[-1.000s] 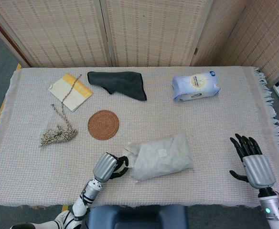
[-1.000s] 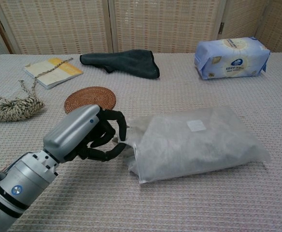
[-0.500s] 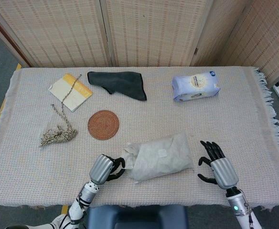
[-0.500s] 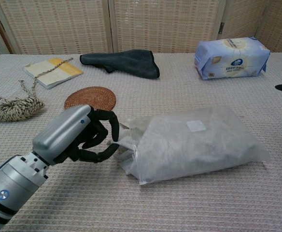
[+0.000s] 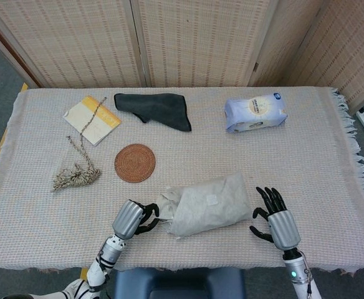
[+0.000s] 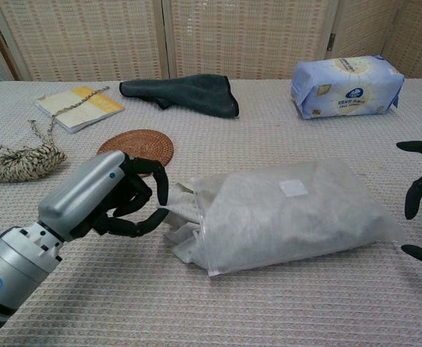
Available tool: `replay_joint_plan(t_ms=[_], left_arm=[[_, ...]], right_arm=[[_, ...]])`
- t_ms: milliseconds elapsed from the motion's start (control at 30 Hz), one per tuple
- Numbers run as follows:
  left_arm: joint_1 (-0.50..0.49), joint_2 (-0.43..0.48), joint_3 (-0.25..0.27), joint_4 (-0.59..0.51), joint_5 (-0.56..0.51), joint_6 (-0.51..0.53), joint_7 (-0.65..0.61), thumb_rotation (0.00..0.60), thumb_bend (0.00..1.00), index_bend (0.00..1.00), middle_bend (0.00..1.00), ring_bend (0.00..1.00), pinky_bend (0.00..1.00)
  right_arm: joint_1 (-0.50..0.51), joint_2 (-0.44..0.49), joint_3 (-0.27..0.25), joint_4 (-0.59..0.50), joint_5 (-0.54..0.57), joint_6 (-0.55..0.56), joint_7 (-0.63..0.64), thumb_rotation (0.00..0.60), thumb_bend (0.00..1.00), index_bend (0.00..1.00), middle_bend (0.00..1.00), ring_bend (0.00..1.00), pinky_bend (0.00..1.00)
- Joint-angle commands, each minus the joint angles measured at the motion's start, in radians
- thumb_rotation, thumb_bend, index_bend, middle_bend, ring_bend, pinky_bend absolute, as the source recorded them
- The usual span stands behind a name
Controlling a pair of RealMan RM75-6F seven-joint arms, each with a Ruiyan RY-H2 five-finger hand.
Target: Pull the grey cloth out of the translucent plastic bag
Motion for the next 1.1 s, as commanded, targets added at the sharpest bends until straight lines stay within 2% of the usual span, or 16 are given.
replay_joint_plan(t_ms=[33,400,600,767,1100], left_arm=[[0.0,0.001,0.0,0.002,-0.001,-0.002,-0.001,0.6,0.54,0.76,1.0,1.0,1.0],[-0.005,0.0,-0.008,0.026,-0.007,-0.011,-0.02,0.6,0.54,0.76,1.0,1.0,1.0],[-0.008,0.0,-0.013,0.041,-0.01,-0.014,-0.033,0.6,0.54,0.76,1.0,1.0,1.0],[-0.01,0.002,-0.017,0.048,-0.013,-0.013,-0.042,0.6,0.54,0.76,1.0,1.0,1.0],[-0.01,0.005,-0.015,0.055,-0.016,-0.016,-0.049,0.6,0.55,0.76,1.0,1.0,1.0]], right_arm=[[-0.003,-0.051,0.008,0.071,0.023,0.005,0.043,0.6,0.1,0.55,0.06,0.0,0.0],[0.02,-0.144,0.032,0.219,0.055,0.016,0.139,0.6,0.1,0.55,0.07,0.0,0.0],[0.035,-0.185,0.04,0.276,0.066,0.021,0.173,0.6,0.12,0.6,0.1,0.0,0.0],[0.04,-0.204,0.042,0.31,0.074,0.026,0.18,0.6,0.17,0.65,0.12,0.0,0.0],[0.052,-0.212,0.053,0.335,0.106,-0.004,0.185,0.6,0.19,0.65,0.12,0.0,0.0]])
